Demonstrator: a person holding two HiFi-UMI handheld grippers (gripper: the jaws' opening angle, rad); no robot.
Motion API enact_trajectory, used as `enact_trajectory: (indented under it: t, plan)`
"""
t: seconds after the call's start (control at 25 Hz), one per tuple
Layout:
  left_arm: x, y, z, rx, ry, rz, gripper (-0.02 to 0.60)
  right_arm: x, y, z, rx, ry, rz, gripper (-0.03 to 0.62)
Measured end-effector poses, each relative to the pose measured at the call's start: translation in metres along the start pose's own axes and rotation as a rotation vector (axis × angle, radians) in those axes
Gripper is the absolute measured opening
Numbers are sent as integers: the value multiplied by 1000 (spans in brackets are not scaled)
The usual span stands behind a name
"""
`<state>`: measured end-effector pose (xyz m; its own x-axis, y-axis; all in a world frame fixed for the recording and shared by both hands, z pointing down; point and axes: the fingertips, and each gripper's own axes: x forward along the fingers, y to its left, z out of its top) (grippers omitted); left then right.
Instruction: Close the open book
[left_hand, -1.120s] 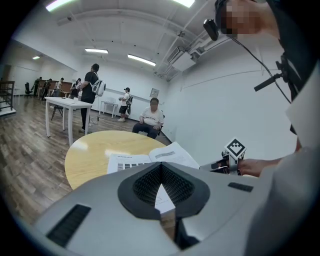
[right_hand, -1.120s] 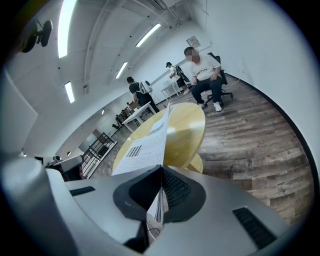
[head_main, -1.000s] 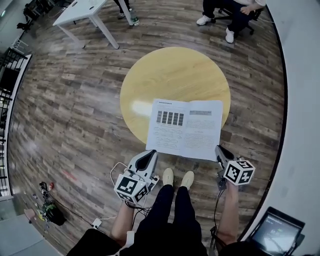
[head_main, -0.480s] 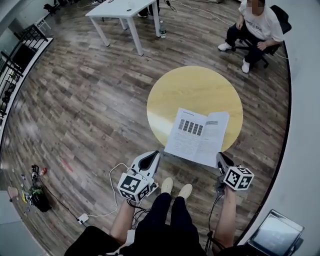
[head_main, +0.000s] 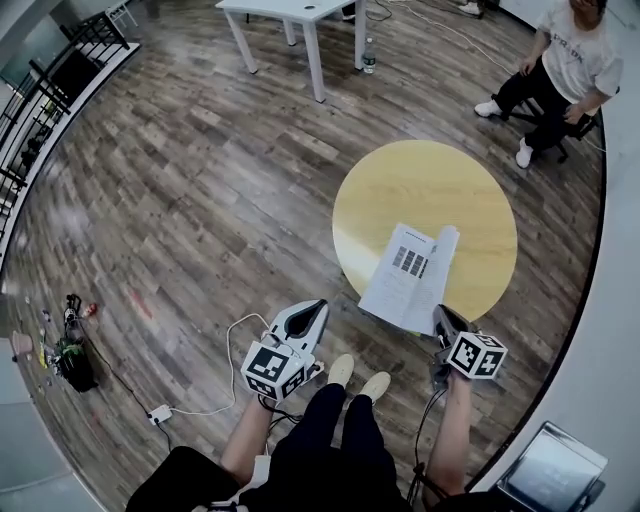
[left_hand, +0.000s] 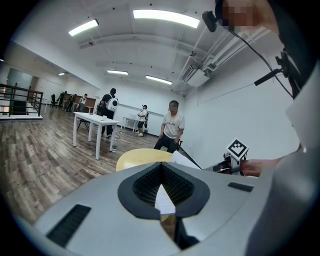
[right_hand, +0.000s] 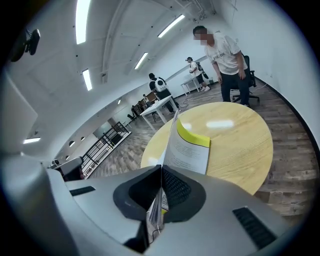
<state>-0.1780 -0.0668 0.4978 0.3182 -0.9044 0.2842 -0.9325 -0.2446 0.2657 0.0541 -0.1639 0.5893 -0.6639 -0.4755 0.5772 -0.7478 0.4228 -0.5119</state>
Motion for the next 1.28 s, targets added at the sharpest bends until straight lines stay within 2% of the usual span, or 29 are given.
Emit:
enact_trajectory:
  t: [0.6, 1.12, 1.28]
  plan:
    - [-12, 51, -25, -55, 27, 76, -2, 99, 42, -33, -34, 166, 96, 11]
    - [-32, 84, -41, -115, 33, 155, -2, 138, 50, -52, -46, 256, 79, 12]
    - [-37, 88, -45, -131, 31, 173, -2, 148, 55, -55, -86, 268, 84, 30]
